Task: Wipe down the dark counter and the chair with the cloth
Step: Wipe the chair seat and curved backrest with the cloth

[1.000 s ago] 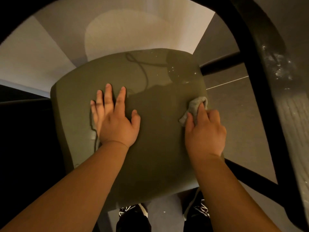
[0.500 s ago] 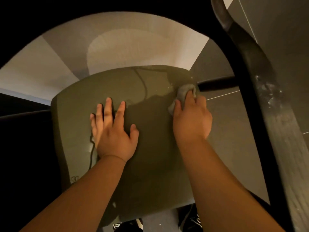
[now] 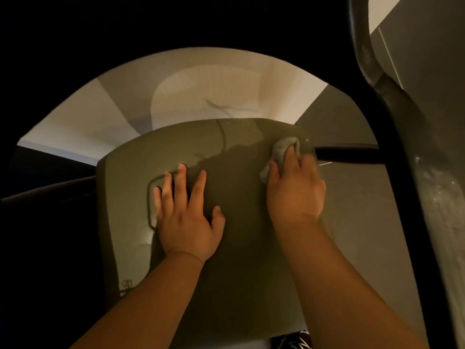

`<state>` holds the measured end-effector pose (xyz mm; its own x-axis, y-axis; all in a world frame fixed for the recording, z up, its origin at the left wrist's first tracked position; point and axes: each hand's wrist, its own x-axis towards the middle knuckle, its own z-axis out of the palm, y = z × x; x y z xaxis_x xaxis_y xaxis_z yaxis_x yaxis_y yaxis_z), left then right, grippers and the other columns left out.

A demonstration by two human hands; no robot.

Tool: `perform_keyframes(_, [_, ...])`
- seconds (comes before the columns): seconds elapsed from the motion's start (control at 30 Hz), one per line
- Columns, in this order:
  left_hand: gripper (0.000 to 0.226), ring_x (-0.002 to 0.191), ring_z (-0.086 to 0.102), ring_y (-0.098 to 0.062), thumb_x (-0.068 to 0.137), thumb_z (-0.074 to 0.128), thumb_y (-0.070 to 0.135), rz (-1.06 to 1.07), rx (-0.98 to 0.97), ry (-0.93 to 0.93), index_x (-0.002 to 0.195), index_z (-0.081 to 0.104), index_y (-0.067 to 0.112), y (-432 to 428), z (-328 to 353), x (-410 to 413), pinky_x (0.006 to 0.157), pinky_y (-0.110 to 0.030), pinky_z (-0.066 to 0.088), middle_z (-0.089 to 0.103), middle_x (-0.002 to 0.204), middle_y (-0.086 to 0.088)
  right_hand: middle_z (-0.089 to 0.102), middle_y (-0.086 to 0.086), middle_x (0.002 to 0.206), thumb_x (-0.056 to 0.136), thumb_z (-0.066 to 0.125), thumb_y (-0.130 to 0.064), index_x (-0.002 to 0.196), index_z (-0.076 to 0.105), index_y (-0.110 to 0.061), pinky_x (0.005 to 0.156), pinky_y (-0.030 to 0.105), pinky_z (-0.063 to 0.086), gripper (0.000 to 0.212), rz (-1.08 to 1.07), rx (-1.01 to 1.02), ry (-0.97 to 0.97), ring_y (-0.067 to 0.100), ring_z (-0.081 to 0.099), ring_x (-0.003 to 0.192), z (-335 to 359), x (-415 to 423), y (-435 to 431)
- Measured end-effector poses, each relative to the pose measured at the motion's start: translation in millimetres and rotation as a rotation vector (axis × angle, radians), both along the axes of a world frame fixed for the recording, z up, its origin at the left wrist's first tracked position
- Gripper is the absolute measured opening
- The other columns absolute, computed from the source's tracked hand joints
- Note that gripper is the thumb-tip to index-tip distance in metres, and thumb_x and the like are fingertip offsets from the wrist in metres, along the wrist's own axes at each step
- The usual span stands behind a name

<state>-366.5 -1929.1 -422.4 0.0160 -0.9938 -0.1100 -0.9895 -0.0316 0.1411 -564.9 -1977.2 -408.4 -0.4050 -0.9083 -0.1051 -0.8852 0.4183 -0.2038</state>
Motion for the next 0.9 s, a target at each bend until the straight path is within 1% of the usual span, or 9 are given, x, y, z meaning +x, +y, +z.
perform_keyframes(0.13, [0.078,0.161,0.008,-0.037,0.091,0.044,0.055,0.01,0.045,0.0,0.163,0.031,0.029,-1.2,1.5,0.7,0.13,-0.058,0.008,0.013,0.175,-0.009,0.058,0.01,0.12,0.103,0.046,-0.048,0.148,0.051,-0.018,0.082,0.041,0.048,0.054,-0.01,0.018,0.013,0.029,0.063,0.093,0.6,-4.0,24.4])
perform_keyframes(0.27, [0.079,0.16,0.009,-0.036,0.09,0.044,0.058,0.023,0.107,0.018,0.162,0.028,0.032,-4.9,8.5,-0.1,0.13,-0.058,0.007,0.014,0.173,-0.008,0.054,0.011,0.12,0.106,0.04,-0.047,0.136,0.053,-0.018,0.079,0.04,0.046,0.044,-0.082,0.036,0.08,0.031,0.062,0.094,6.0,-8.7,-29.9])
perform_keyframes(0.33, [0.077,0.156,0.016,-0.037,0.091,0.05,0.058,0.038,0.125,0.043,0.16,0.026,0.034,-14.9,18.7,-2.9,0.128,-0.059,0.014,0.018,0.168,-0.01,0.052,0.011,0.119,0.107,0.039,-0.046,0.131,0.054,-0.017,0.077,0.04,0.048,0.041,-0.084,0.055,0.064,0.032,0.062,0.094,7.9,-6.3,-60.2])
perform_keyframes(0.4, [0.077,0.151,0.022,-0.038,0.094,0.055,0.057,0.04,0.093,0.081,0.16,0.024,0.035,-36.9,31.8,-3.0,0.125,-0.057,0.02,0.022,0.164,-0.012,0.05,0.011,0.122,0.107,0.04,-0.046,0.135,0.053,-0.017,0.077,0.04,0.048,0.043,-0.023,0.063,0.027,0.032,0.061,0.098,11.8,3.2,-69.4])
perform_keyframes(0.53, [0.079,0.157,0.01,-0.034,0.097,0.05,0.057,0.006,0.011,0.016,0.165,0.017,0.032,-81.2,27.1,16.7,0.129,-0.054,0.008,0.011,0.171,-0.01,0.051,0.012,0.126,0.107,0.036,-0.046,0.147,0.045,-0.019,0.074,0.037,0.045,0.049,0.155,0.115,0.078,0.033,0.061,0.098,13.4,5.0,-32.1])
perform_keyframes(0.67, [0.077,0.161,0.006,-0.031,0.095,0.041,0.057,0.033,-0.001,0.013,0.165,0.021,0.032,-82.2,5.4,27.3,0.13,-0.054,0.003,0.008,0.175,-0.007,0.048,0.012,0.124,0.108,0.037,-0.039,0.138,0.048,-0.018,0.062,0.037,0.045,0.038,-0.054,0.143,0.106,0.033,0.063,0.083,13.8,-7.0,-40.8])
perform_keyframes(0.77, [0.076,0.16,0.009,-0.032,0.093,0.043,0.054,0.046,-0.041,0.029,0.164,0.028,0.031,-80.6,3.3,25.2,0.131,-0.053,0.003,0.013,0.174,-0.008,0.047,0.012,0.129,0.107,0.044,-0.029,0.14,0.048,-0.016,0.066,0.034,0.041,0.036,-0.121,0.126,0.057,0.032,0.063,0.097,10.8,4.2,-62.7])
perform_keyframes(0.83, [0.076,0.16,0.01,-0.032,0.092,0.044,0.053,0.054,-0.058,0.041,0.163,0.029,0.03,-81.2,2.6,25.2,0.131,-0.052,0.002,0.014,0.174,-0.008,0.048,0.011,0.131,0.107,0.042,-0.034,0.146,0.046,-0.017,0.067,0.032,0.037,0.042,-0.003,0.101,-0.016,0.031,0.063,0.102,11.6,28.3,-67.7])
perform_keyframes(0.9, [0.076,0.16,0.011,-0.033,0.091,0.046,0.052,0.054,-0.057,0.061,0.163,0.03,0.03,-81.6,1.4,25.4,0.131,-0.052,0.002,0.014,0.174,-0.008,0.051,0.01,0.128,0.106,0.042,-0.041,0.145,0.047,-0.019,0.065,0.033,0.036,0.045,0.21,0.091,-0.06,0.031,0.063,0.097,11.1,50.9,-60.4])
